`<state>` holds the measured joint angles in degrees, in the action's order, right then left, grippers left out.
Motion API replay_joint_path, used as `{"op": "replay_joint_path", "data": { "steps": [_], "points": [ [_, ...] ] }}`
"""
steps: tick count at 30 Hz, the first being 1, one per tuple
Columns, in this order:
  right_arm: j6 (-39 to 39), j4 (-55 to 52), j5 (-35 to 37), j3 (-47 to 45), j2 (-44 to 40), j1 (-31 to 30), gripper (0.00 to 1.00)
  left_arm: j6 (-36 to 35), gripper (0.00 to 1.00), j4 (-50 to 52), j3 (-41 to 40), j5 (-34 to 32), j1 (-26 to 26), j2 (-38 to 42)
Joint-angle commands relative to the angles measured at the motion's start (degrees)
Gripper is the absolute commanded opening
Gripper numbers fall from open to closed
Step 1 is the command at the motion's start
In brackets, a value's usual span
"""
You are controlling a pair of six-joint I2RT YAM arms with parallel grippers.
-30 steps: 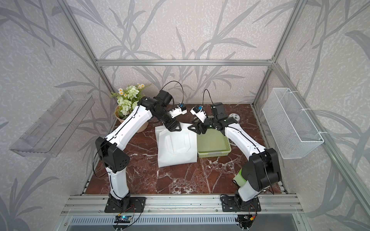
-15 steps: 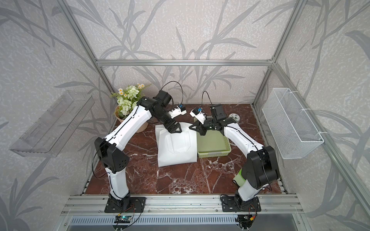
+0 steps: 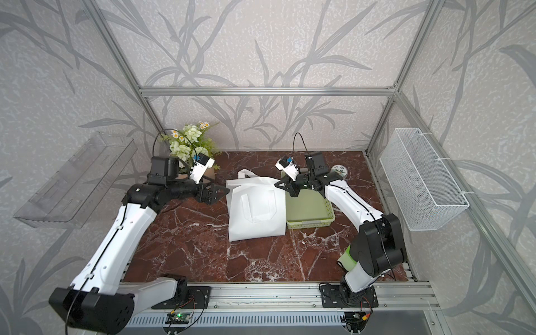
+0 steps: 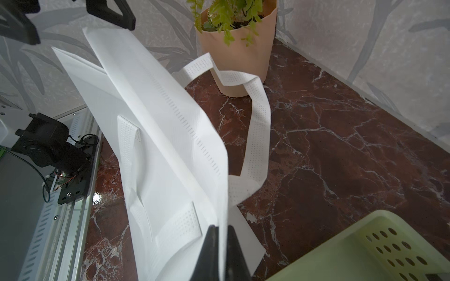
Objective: Place the ice pack in the delivery bag
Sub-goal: Close the delivery bag at the center of the board.
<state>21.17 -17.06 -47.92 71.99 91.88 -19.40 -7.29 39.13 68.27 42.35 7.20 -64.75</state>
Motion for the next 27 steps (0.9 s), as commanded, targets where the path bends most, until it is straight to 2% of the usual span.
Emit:
{"op": "replay_joint_path", "data": {
  "steps": [1,4,7,13,14,17,19,22,27],
  "points": [
    [0.0,0.8,2.0,-0.1,-1.5,0.4,0.00,4.9,1.00,-13.5,-6.2,4.9,-0.4,2.1],
    [-0.1,0.8,2.1,0.0,-1.6,0.3,0.00,4.1,1.00,-20.2,-11.6,4.4,-0.2,2.3],
    [-0.2,0.6,2.2,-0.1,-1.7,0.4,0.00,3.8,1.00,-27.3,-15.1,6.5,0.3,0.9],
    [-0.2,0.5,2.6,-0.3,-2.2,0.3,0.00,1.2,1.00,-30.0,-13.7,6.2,1.8,-5.6],
    [-0.2,0.6,2.7,-0.4,-2.3,0.3,0.00,1.1,0.96,-29.8,-13.1,6.2,1.8,-6.5],
    [0.0,0.4,3.3,-0.7,-2.5,0.4,0.00,0.5,0.77,-28.9,-11.8,7.9,1.8,-8.7],
    [-0.1,0.6,3.6,-0.7,-2.6,0.4,0.00,0.0,0.65,-28.5,-12.3,9.7,1.7,-9.4],
    [-0.3,1.1,4.0,-0.7,-2.8,0.4,0.04,-0.5,0.51,-28.7,-14.4,10.4,1.2,-9.6],
    [0.0,1.3,4.8,-0.7,-3.0,0.4,0.07,-0.2,0.35,-31.0,-17.4,12.3,0.4,-8.8]
  ]
}}
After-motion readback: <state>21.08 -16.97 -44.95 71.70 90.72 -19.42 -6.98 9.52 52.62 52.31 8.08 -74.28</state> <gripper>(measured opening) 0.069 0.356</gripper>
